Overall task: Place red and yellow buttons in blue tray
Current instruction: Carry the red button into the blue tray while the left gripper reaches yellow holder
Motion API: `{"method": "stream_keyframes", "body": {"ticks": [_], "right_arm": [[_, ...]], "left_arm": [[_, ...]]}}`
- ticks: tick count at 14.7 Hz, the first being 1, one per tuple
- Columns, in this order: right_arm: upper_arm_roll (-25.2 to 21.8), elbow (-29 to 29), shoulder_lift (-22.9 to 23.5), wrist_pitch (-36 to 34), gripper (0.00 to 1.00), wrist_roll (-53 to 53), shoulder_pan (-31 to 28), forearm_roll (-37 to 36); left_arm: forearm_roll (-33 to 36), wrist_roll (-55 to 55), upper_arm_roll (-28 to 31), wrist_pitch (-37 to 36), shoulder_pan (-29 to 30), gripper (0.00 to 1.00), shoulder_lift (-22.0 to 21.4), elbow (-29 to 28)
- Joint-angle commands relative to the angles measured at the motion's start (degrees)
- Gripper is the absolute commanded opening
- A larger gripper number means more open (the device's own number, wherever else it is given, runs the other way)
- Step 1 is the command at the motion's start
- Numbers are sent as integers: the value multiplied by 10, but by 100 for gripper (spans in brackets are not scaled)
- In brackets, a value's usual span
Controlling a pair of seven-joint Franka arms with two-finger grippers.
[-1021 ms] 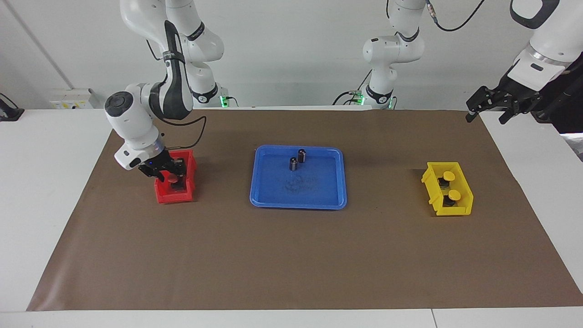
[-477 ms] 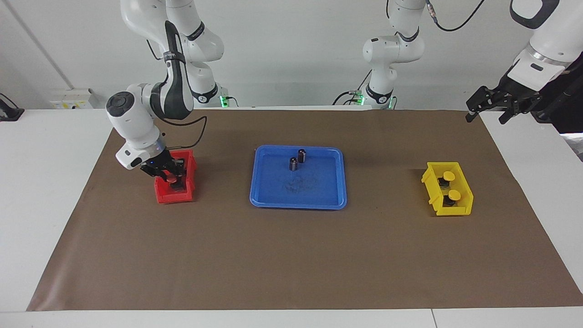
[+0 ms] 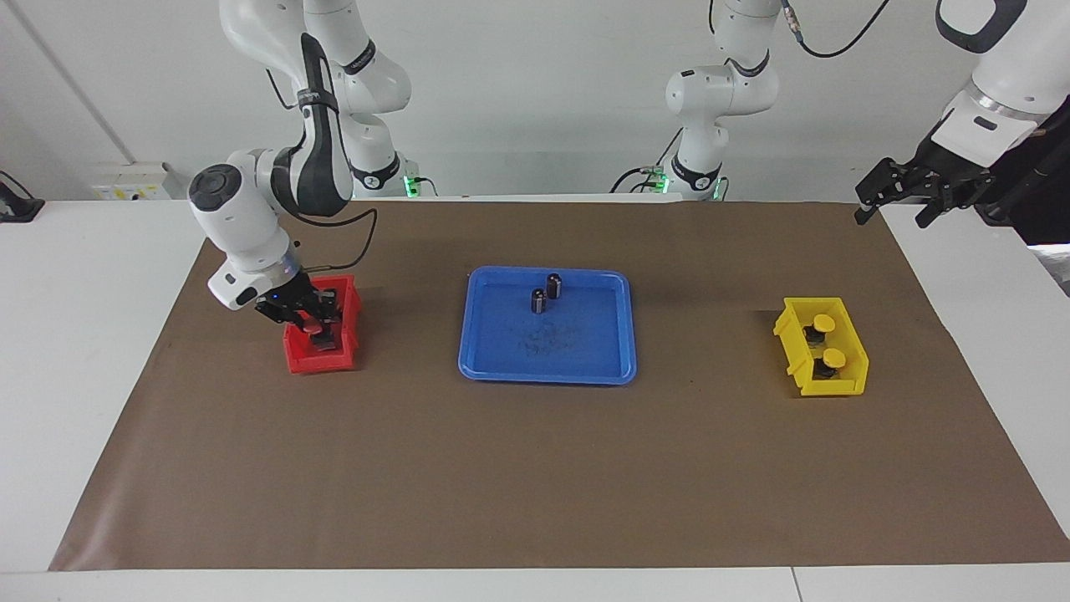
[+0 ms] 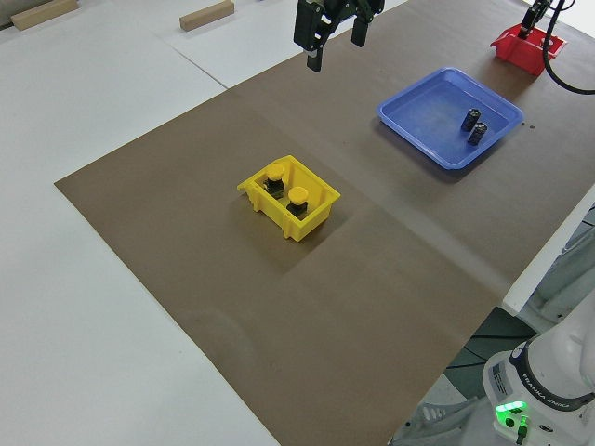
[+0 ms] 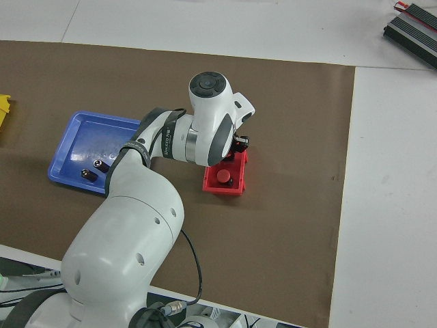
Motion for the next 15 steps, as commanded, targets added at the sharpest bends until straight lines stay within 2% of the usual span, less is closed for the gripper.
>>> {"method": "stream_keyframes", "body": {"ticks": [1,4,7,10,12,13,15], "right_arm": [[1,98,14,-103,20,-17,-2,5],[6,216,48,-208,21,-5,4,4],[11,296,80,-252,21,95,64,7],[12,292,96,-184,20,256,156,10],[12,285,105,-138,19,315,196,11],[12,280,110,-120,19,341,220,11],[12,274,127,-88,19,396,263,11]], "left_arm": [[-4,-4,-1,-3,2,100,-16,-17],[-4,-4,-1,4,-5,100,-16,-16],[-5,-7,-1,3,-5,100,-16,-16],[-3,-6,-2,8,-5,100,-14,-16],[-3,-7,-1,16,11,100,-17,-22],[-3,0,-1,32,19,100,-24,-46],[-3,28,-1,113,28,100,-50,-114]]}}
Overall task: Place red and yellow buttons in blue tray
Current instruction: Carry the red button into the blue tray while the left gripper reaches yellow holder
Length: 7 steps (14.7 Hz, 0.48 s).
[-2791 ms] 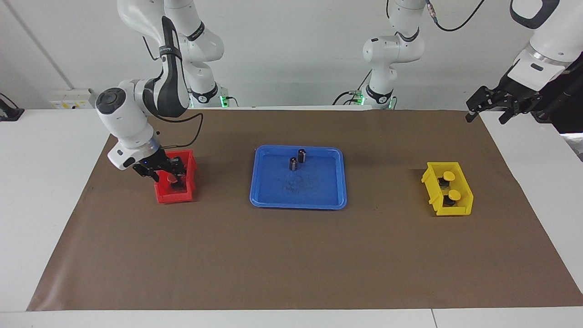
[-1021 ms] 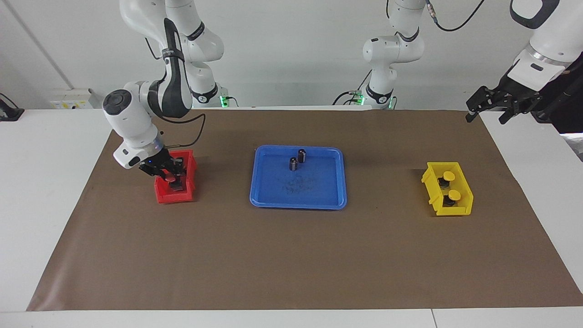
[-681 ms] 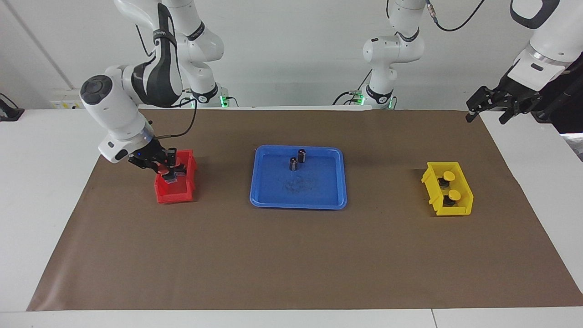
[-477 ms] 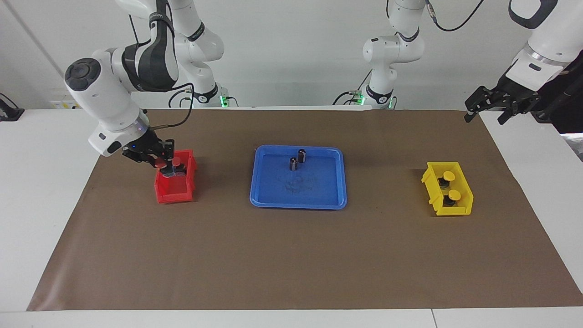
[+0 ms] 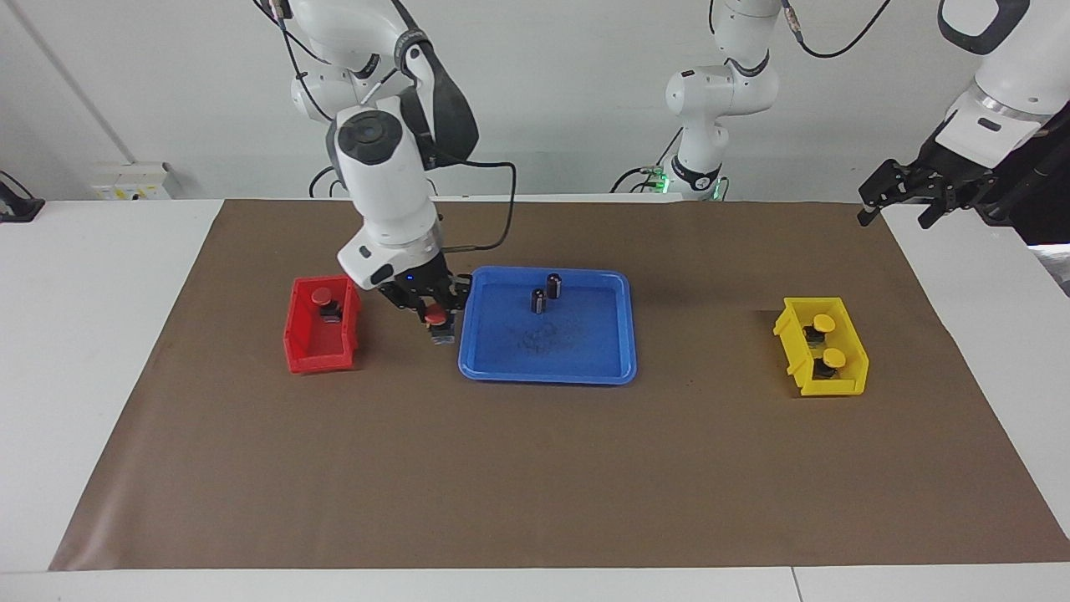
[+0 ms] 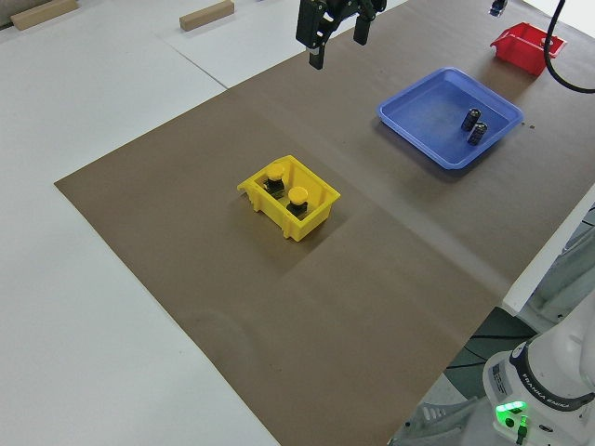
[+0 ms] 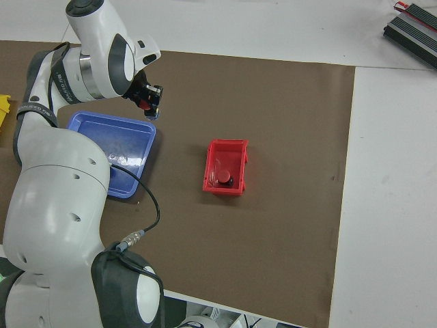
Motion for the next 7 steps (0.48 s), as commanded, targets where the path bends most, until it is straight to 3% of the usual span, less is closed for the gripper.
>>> {"method": "stream_keyframes", "body": {"ticks": [1,3,7], "right_arm": [[-3,-9,22,40,19,54,44,6],[-3,-42,28,87,20,69,66,5],[-5,-42,80,139,22,121,115,-6]], "left_arm": [[-3,26,-1,93,14,100,-47,-115],[-3,28,-1,134,24,100,-28,-141],[-1,31,-1,223,21,97,37,-168]]}}
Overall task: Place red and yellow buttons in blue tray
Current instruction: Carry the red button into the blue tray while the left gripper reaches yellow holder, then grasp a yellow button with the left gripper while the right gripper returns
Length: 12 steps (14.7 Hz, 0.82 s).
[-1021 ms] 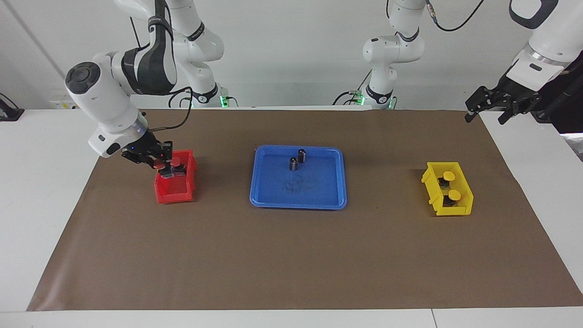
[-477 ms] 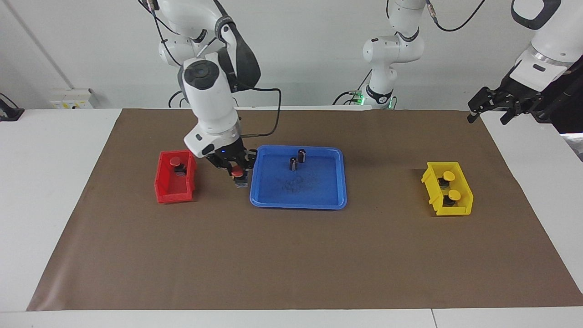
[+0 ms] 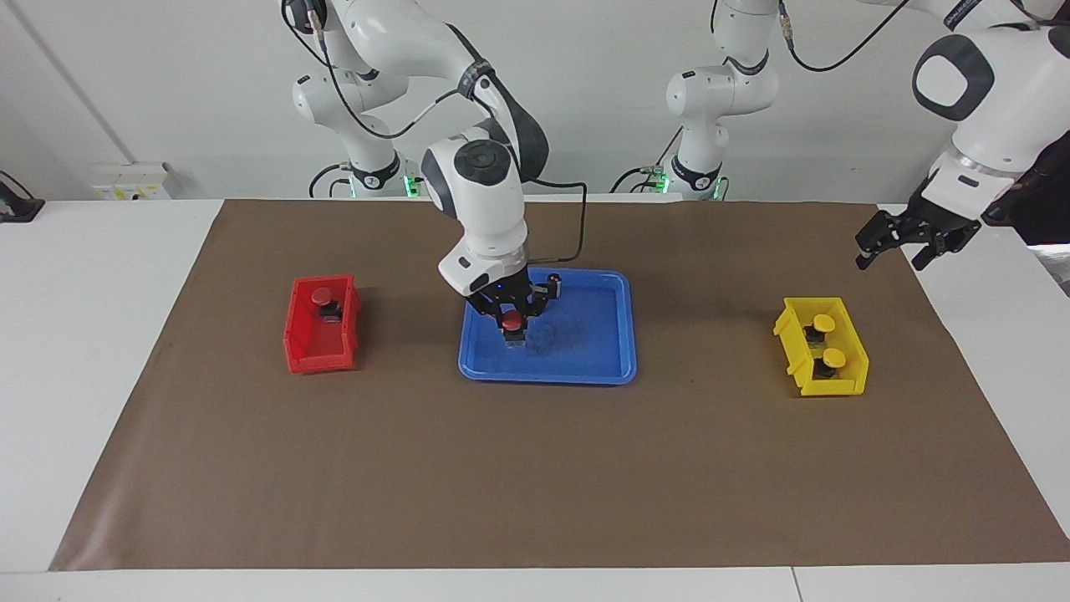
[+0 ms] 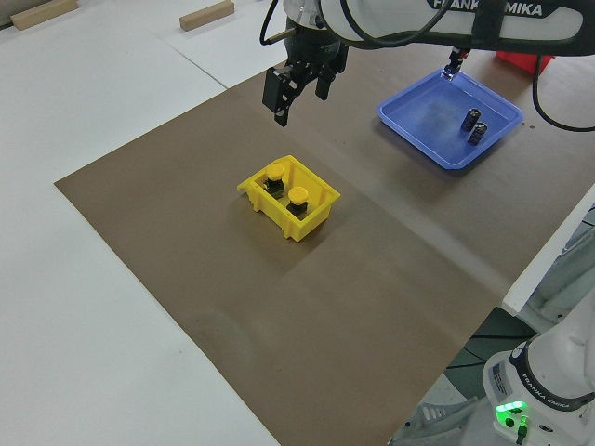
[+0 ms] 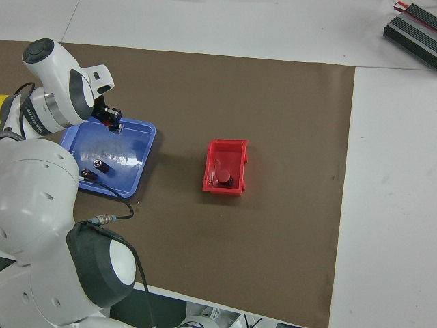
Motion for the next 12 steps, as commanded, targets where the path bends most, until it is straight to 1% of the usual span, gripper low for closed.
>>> {"method": "stream_keyframes", "body": {"ticks": [1,2,4,5,6,7,9,11,12], "right_arm": [[-4,-4,29,36,22,31,27,-5],[-4,-5,30,38,24,35,27,-5],[-3,-8,31,37,27,37,28,-6],[-3,-16,29,39,35,37,29,-6],[-3,-18,29,40,64,37,28,-6],[-4,-14,29,34,87,36,27,-6],[-6,4,26,23,99,35,21,-36],[-8,23,2,-19,100,27,-9,-66],[-7,17,-22,-42,100,17,-29,-76]], "left_arm": [[-1,10,-3,57,-2,94,45,-10],[-1,10,-3,74,-2,91,60,-10],[-1,10,-4,106,-2,78,83,-14],[-1,11,-4,123,-2,73,88,-19],[-1,11,-4,133,-2,68,95,-20],[-1,11,-4,144,-3,66,106,-20],[-1,10,-4,164,-7,66,123,-22],[-1,10,-4,181,-8,66,130,-33],[-1,9,-4,192,-8,66,130,-43]]}}
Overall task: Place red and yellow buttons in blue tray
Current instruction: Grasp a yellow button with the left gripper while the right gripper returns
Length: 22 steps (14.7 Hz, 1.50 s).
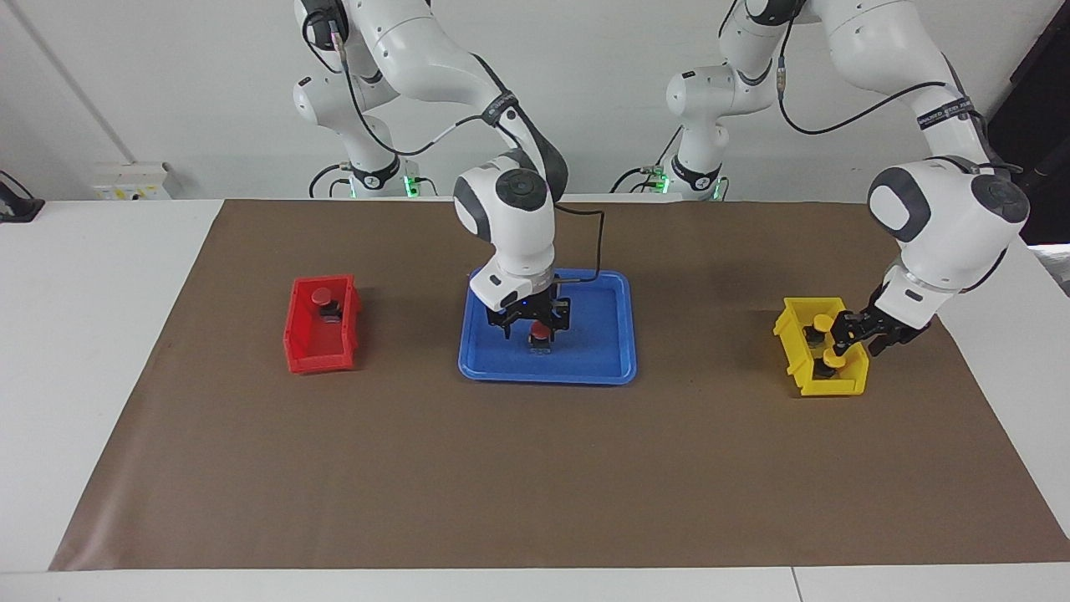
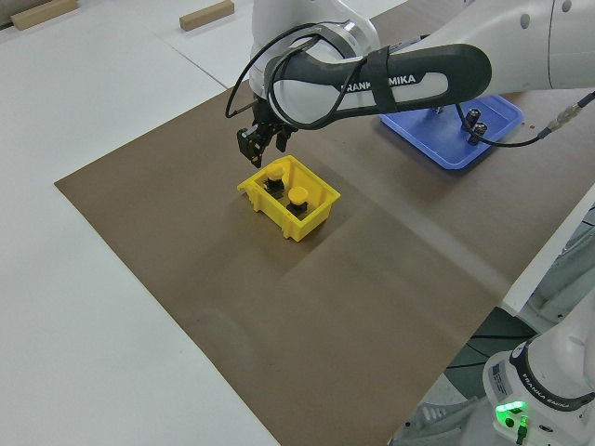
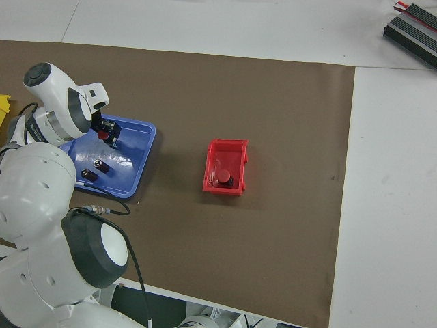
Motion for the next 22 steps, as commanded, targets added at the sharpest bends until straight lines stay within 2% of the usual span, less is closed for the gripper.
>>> {"method": "stream_keyframes", "body": {"ticks": [1,3,7,8,9,10,11,12,15,17,18,20,22], "right_arm": [[6,-11,-68,-65,100,-35,-55,-24],[7,-69,-136,-105,100,-141,-117,-24],[7,-213,-261,-86,100,-290,-233,-11],[7,-242,-282,-75,100,-339,-263,1],[7,-263,-293,-71,100,-401,-295,22],[7,-285,-301,-54,100,-437,-323,49],[7,-307,-310,-42,99,-450,-333,57],[6,-329,-316,-22,96,-457,-332,57],[5,-361,-314,8,87,-498,-339,58],[5,-373,-310,27,81,-501,-351,57],[5,-382,-306,41,79,-501,-351,57],[5,-393,-300,66,77,-501,-351,57],[5,-396,-293,67,74,-501,-356,57]], "left_arm": [[-1,7,3,42,-9,66,0,-34],[-1,7,3,64,-13,66,2,-48],[-1,6,3,64,-13,66,3,-50],[-1,5,3,63,-13,58,3,-51],[-1,2,3,60,-13,43,3,-51],[-1,2,3,58,-12,17,3,-51],[-1,2,3,57,-10,5,3,-50],[-1,2,3,51,-10,2,3,-44],[10,2,5,-57,-13,2,1,43],[81,3,-2,-146,-18,2,1,126],[88,0,-2,-183,-40,1,8,170],[80,-71,-4,-190,-91,2,18,179],[46,-191,-4,-167,-173,2,2,143]]}}
